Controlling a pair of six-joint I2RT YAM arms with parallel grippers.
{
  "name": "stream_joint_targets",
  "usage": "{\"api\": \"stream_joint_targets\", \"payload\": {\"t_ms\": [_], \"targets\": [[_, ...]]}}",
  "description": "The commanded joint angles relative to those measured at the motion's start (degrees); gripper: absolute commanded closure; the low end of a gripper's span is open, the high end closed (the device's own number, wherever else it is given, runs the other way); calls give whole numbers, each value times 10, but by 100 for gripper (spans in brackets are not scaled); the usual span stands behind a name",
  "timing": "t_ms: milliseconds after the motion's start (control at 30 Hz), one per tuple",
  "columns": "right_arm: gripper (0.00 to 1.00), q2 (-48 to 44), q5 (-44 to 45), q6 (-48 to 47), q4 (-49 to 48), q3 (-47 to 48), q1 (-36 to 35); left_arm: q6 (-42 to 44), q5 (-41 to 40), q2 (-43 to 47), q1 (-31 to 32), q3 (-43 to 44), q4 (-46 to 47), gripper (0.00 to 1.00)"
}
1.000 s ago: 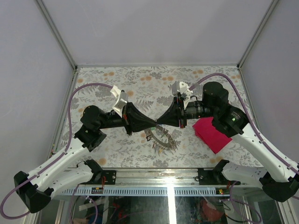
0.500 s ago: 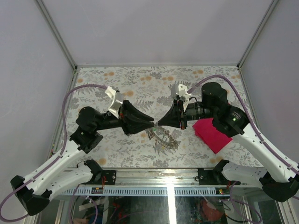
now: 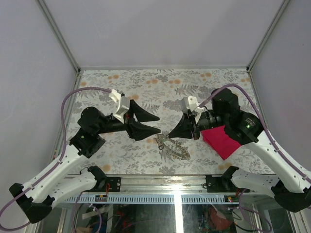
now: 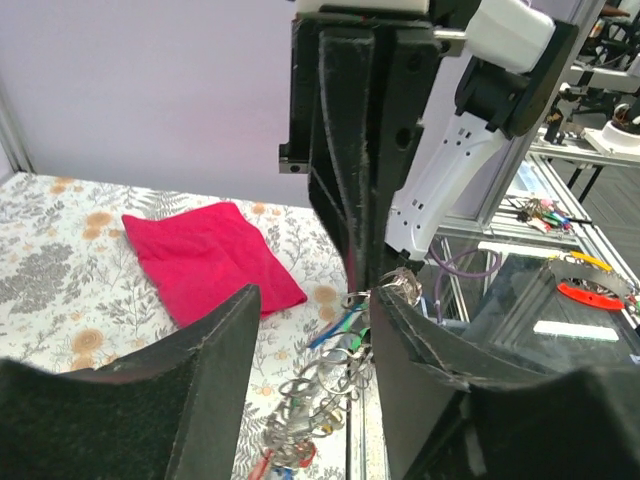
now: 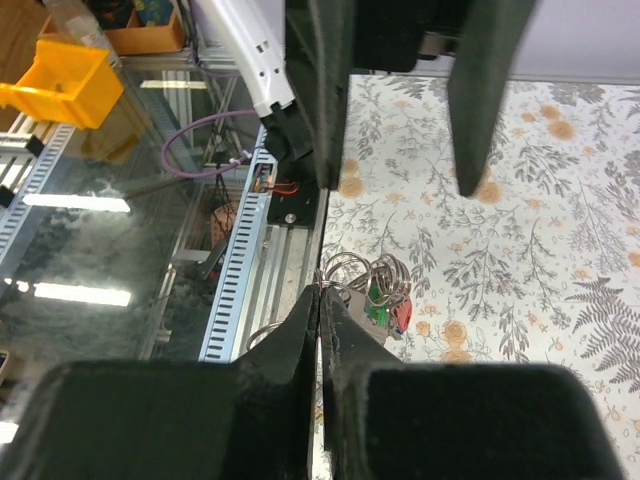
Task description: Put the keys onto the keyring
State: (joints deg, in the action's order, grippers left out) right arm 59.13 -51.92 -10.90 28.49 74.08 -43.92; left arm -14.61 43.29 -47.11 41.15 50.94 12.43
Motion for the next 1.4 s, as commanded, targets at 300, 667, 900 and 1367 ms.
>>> {"api": "stream_joint_targets", "payload": {"t_ms": [300,667,900,1367], "targets": [[100,-33,-76,-77,25,1,-5,168,109,-43,2,47,-72,45],[100,-19,-103,-88,39,9,-4,193,246,-129,2,91,-73,66],[100,-7,-101,-94,39,16,-5,196,285,-145,11,97,-74,66],[100,4,-109,-88,20,18,-6,200,274,-171,45,100,-74,60]]}}
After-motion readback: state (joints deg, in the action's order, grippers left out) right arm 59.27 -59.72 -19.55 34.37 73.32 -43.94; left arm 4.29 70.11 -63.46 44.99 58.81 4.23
